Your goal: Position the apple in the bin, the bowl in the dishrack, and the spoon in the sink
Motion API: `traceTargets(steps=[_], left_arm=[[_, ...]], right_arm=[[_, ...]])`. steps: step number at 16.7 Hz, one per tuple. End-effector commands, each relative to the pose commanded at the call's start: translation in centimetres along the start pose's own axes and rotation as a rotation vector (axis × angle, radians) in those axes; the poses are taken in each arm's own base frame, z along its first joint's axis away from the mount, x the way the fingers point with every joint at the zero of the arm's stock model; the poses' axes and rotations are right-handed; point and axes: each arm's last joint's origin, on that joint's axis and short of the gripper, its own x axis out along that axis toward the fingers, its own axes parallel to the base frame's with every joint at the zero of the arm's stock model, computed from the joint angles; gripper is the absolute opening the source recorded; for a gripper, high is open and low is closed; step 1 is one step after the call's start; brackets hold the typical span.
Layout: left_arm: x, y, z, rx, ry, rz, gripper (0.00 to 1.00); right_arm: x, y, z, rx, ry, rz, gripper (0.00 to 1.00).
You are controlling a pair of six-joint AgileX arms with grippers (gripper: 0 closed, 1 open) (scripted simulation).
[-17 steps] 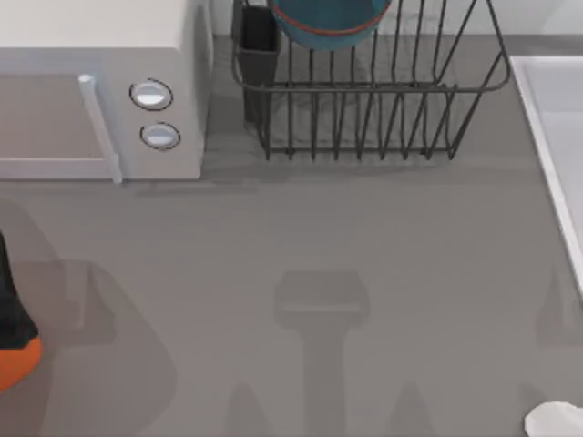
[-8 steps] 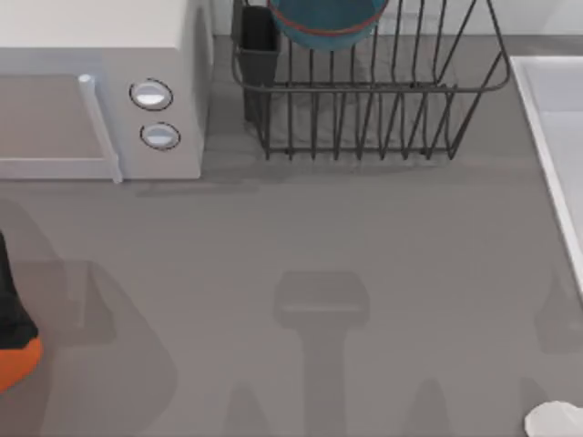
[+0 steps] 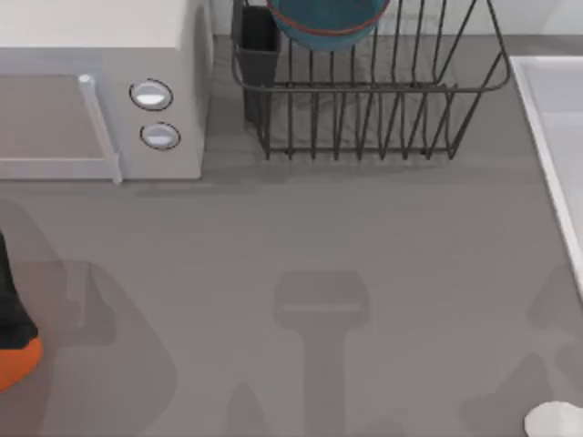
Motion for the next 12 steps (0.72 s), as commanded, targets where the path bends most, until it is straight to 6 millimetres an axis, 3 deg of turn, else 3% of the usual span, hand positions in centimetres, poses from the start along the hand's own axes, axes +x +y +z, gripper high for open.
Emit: traceTargets(steps=[5, 12], left_arm=[[0.0, 0.0, 0.0, 0.000, 0.000, 0.000, 1.00], [0.0, 0.0, 0.0, 0.000, 0.000, 0.000, 1.00]], right_arm=[[2.1, -1.5, 1.3, -0.459, 0.189, 0.373, 1.00], [4.9, -3.4, 3.0, -0.895, 0.178, 0.793, 1.00]])
